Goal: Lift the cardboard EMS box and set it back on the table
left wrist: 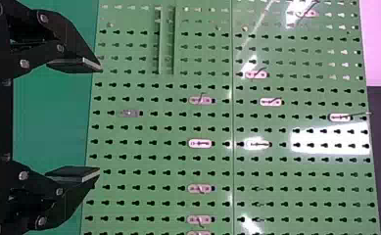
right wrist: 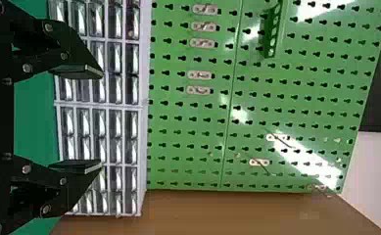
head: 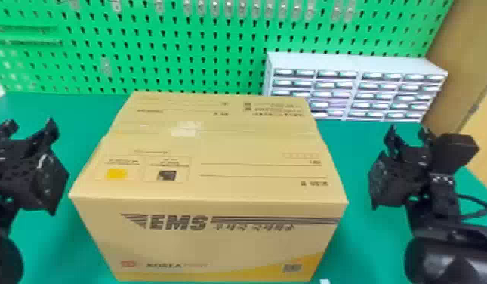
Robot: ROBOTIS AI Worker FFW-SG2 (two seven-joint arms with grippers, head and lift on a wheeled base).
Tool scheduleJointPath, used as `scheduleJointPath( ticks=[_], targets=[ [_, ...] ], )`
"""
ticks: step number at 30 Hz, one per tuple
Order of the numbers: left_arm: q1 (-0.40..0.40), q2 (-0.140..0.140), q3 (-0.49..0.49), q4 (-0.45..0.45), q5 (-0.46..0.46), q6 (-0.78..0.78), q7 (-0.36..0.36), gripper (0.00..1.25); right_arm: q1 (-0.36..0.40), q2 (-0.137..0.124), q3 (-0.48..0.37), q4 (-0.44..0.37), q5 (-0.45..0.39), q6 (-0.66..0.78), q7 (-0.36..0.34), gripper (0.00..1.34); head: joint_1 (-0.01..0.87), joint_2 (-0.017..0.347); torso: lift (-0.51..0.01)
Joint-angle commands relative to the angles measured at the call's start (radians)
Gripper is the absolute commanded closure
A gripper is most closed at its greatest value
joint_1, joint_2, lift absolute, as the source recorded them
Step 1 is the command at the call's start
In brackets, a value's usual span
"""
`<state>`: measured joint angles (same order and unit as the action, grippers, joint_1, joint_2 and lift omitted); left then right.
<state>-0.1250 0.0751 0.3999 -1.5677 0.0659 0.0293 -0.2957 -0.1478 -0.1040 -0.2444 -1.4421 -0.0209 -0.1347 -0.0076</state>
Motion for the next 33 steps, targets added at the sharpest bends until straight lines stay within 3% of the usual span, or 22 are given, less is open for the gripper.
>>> scheduleJointPath(
  ticks=[1,33],
  targets=[
    [-0.002,0.0,-0.003,0.0,0.002,-0.003,0.001,0.5,0.001,0.003,-0.001,0.0,0.002,0.0,0.0,0.59,0.678,-0.015,-0.092],
    [-0.008,0.0,-0.01,0.0,0.003,-0.014,0.001,0.5,-0.009,-0.002,-0.001,-0.004,0.007,-0.002,0.0,0.59,0.678,-0.015,-0.092]
  ],
)
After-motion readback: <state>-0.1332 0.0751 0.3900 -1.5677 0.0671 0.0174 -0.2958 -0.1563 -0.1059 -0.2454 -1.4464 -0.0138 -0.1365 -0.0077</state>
